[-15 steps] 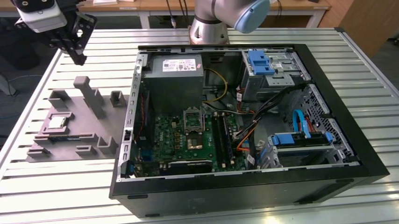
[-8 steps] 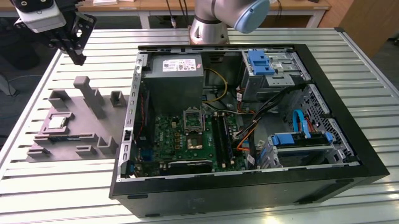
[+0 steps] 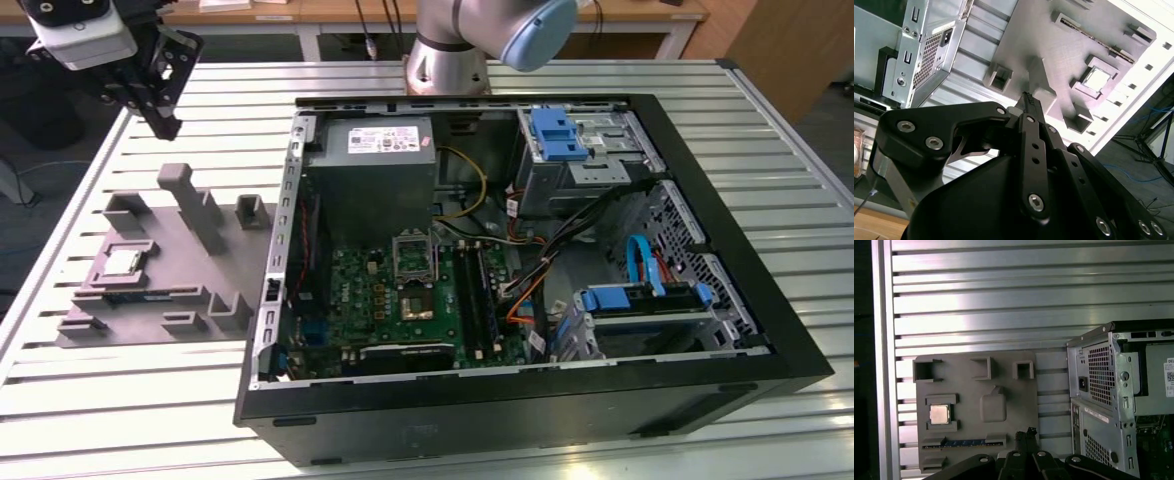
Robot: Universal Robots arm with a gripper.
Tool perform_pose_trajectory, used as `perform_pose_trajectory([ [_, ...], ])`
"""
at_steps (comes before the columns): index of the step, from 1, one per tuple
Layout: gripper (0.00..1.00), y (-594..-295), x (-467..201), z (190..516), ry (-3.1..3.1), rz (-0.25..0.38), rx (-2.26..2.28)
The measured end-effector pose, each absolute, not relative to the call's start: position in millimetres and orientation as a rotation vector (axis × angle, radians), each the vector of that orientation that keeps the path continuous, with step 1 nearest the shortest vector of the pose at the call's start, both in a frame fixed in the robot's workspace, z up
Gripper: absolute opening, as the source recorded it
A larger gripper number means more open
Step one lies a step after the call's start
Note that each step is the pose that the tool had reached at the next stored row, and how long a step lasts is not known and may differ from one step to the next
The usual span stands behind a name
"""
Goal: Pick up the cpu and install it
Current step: 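Reach for the cpu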
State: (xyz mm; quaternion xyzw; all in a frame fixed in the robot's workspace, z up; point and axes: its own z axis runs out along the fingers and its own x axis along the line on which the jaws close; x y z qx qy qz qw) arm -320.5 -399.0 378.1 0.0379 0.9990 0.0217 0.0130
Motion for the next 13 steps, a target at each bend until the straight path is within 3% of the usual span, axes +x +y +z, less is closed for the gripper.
perform_pose_trajectory([
  [13,0.11,-398.9,-326.5,377.8,3.113,0.068,0.118],
])
